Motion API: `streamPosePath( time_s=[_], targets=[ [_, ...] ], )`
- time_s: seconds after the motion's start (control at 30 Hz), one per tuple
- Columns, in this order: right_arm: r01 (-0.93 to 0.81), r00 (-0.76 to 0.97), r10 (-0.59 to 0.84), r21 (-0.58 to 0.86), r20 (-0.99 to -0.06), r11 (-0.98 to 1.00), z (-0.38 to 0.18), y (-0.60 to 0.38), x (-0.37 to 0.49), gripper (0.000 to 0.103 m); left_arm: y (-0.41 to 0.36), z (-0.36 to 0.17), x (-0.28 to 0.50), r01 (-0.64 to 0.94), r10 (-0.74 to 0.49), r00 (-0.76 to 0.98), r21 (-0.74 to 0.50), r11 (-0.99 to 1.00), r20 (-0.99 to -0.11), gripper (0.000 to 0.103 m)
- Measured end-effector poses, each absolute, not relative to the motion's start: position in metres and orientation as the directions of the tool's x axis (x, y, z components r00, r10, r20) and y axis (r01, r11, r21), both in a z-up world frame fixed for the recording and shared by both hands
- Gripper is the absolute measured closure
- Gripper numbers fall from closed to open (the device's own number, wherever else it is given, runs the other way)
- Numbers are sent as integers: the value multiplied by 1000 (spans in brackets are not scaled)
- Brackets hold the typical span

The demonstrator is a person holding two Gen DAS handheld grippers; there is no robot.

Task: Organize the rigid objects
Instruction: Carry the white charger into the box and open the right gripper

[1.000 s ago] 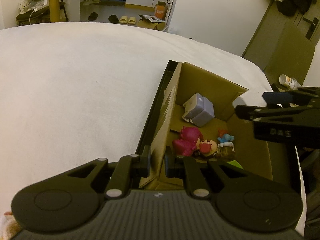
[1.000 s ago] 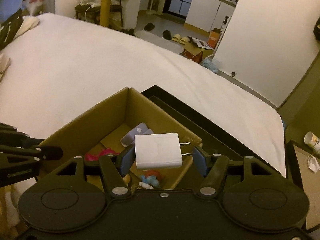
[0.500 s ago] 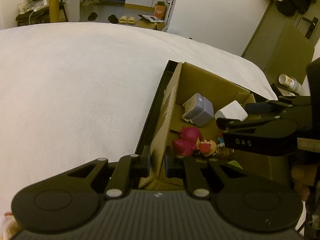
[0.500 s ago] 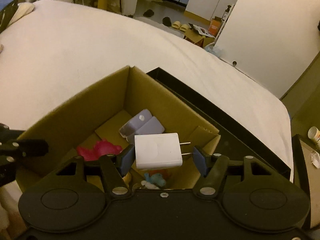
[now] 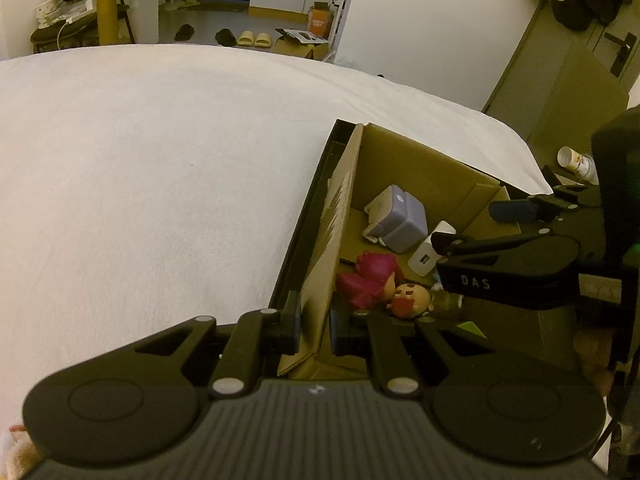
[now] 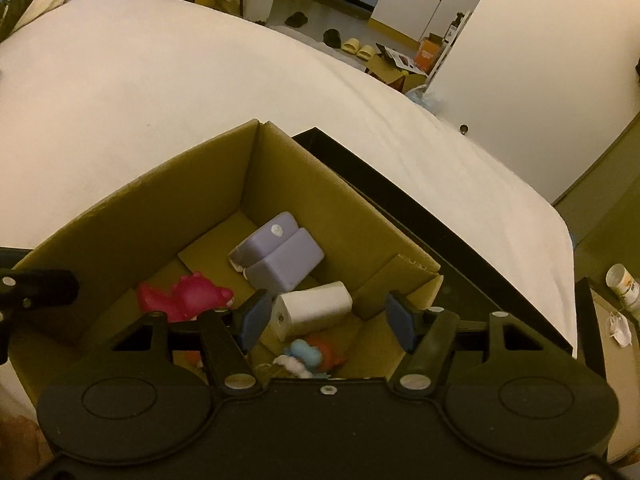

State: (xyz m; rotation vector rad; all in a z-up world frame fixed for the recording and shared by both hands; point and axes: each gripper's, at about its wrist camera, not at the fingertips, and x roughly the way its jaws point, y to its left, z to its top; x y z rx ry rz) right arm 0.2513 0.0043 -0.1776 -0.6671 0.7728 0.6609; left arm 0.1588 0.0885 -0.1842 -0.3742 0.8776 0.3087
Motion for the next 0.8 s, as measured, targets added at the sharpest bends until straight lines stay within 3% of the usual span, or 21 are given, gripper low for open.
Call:
streamPosePath(
  time_s=[0.53,0.6,0.73,0.8],
  targets=[
    [-724,531,316,-227,-786,651,-150,-10,236,35,92,-167,157,-388,93,587,-178,904,-805,86],
    [-719,524,322,-207,-789,663,-145,-15,232,32,92,-161,156,-379,93,580,-167,910,-809,77],
    [-707,509,324,-172,-798,686,-134,-26,224,27,90,-148,150,-339,98,597,-139,930,-796,47],
    [-698,507,329,-155,-797,699,-127,-32,219,15,86,-142,147,-302,106,606,-105,948,-788,33]
  ],
)
